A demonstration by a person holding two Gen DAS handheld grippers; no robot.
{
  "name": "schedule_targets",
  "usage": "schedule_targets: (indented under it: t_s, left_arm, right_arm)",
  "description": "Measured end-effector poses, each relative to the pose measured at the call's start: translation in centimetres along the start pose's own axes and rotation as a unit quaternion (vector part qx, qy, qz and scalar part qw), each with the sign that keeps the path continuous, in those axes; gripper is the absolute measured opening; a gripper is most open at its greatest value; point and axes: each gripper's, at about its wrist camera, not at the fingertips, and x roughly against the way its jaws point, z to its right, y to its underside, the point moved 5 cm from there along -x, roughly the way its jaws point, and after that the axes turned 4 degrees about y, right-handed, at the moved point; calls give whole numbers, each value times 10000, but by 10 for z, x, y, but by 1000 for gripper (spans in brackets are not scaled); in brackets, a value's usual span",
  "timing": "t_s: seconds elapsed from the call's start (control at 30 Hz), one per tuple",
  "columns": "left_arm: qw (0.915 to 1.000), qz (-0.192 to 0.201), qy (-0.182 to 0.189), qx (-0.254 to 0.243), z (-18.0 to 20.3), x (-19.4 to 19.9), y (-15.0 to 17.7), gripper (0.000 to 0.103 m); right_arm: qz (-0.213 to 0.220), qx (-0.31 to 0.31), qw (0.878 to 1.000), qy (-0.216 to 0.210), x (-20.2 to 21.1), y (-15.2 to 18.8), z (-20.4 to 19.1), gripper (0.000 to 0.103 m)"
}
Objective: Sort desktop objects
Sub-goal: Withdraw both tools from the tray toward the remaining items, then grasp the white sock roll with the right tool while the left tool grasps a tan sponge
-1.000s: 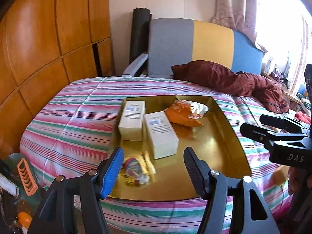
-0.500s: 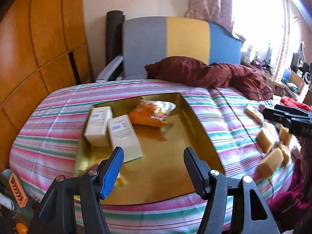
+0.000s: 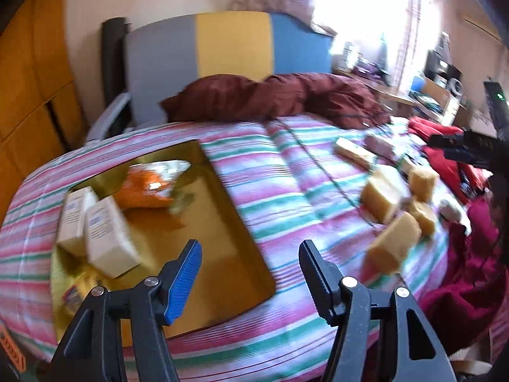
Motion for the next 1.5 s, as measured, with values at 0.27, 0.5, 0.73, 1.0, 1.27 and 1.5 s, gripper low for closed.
schedule_targets:
  t_s: [0.27, 0.5, 0.73, 1.0, 1.27, 1.5]
  left_arm:
    - [9926, -372, 894, -736, 65, -32, 3, 64]
    - [9810, -615, 1377, -1219, 110, -52, 10, 64]
    - [9711, -752, 1624, -1576, 136, -69, 11, 64]
    - [9652, -924, 1782, -1677, 150, -90, 11, 65]
    - [9593, -984, 2054, -1670, 157, -103, 5, 70]
    - [9532, -1079, 2045, -1946, 174, -118, 4, 74]
  right_arm:
    - [-332, -923, 9944, 401, 9, 8, 78, 86]
    - [-579, -1327, 9882, 502, 8, 12, 114, 78]
    - [-1760, -414, 9788, 966, -16, 20, 134, 77]
    - [-3106, 818, 9369, 1381, -58, 40, 147, 78]
    - [-3835, 1361, 8962, 1767, -83, 61, 155, 68]
    - [-4081, 1697, 8731, 2059, -83, 74, 161, 61]
